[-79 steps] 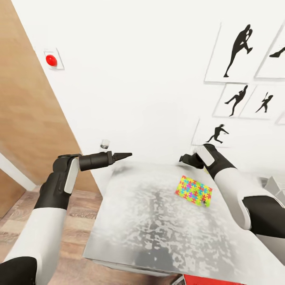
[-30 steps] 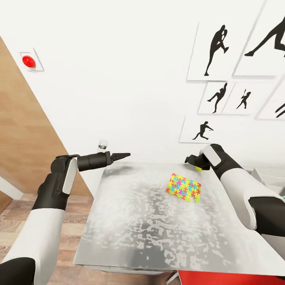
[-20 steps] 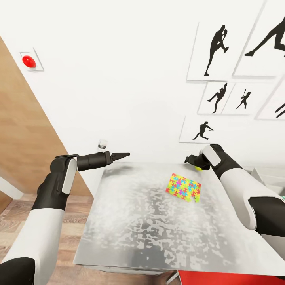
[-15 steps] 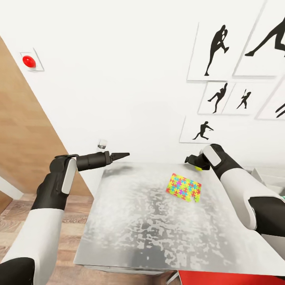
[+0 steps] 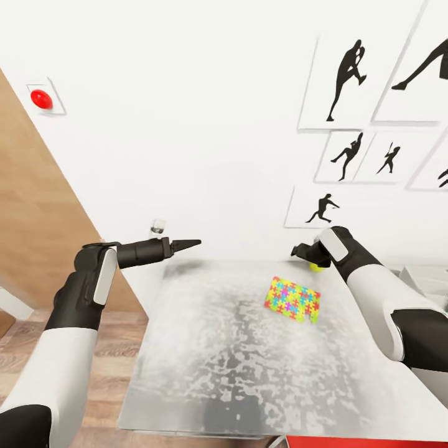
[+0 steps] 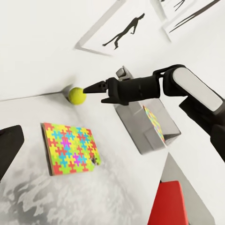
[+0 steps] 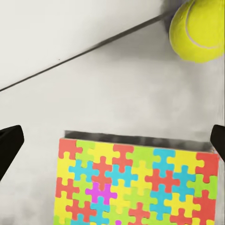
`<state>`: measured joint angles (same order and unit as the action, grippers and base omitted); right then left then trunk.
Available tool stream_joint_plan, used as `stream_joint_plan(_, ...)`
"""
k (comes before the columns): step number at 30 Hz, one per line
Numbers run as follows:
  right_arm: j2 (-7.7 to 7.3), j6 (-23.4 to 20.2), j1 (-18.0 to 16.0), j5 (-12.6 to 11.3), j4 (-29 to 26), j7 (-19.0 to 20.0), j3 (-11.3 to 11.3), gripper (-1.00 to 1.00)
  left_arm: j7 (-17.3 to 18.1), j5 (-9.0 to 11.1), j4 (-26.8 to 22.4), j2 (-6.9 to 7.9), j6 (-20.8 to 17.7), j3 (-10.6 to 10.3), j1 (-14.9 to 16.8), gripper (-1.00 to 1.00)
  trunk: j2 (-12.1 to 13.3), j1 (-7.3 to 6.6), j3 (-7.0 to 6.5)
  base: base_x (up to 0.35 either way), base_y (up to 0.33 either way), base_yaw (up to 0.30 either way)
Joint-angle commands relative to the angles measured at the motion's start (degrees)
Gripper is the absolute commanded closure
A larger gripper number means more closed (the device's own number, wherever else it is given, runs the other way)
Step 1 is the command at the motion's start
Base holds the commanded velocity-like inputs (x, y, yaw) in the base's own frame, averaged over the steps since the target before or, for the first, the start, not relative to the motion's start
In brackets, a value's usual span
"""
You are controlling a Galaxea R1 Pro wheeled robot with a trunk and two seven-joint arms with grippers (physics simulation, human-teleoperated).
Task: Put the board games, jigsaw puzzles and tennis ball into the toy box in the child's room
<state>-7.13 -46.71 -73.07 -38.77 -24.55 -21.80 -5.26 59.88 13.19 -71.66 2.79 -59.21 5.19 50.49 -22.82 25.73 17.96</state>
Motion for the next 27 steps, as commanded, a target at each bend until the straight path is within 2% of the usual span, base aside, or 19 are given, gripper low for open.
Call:
stream_joint_plan(1, -0.06, -0.1, -0.1, -0.6, -0.1, -0.4, -0.5, -1.0, 0.2, -0.1, 0.0, 0.01, -0.2, 0.0, 0.0, -1.0, -0.1, 0.05, 0.07, 0.177, 0.034, -0.168)
stream_joint_plan(9, -0.03, -0.1, -0.1, -0.6, -0.1, -0.5, -0.4, -1.0, 0.4, -0.1, -0.2, 0.02, -0.3, 0.0, 0.0, -1.0, -0.1, 0.05, -0.13, 0.12, -0.021, -0.172)
stream_joint_plan(27, 0.02, -0.2, -0.1, -0.7, -0.1, -0.3, -0.4, -1.0, 0.4, -0.1, -2.2, 0.02, -0.6, 0.0, 0.0, -1.0, -0.1, 0.05, -0.16, 0.005, -0.002, -0.011)
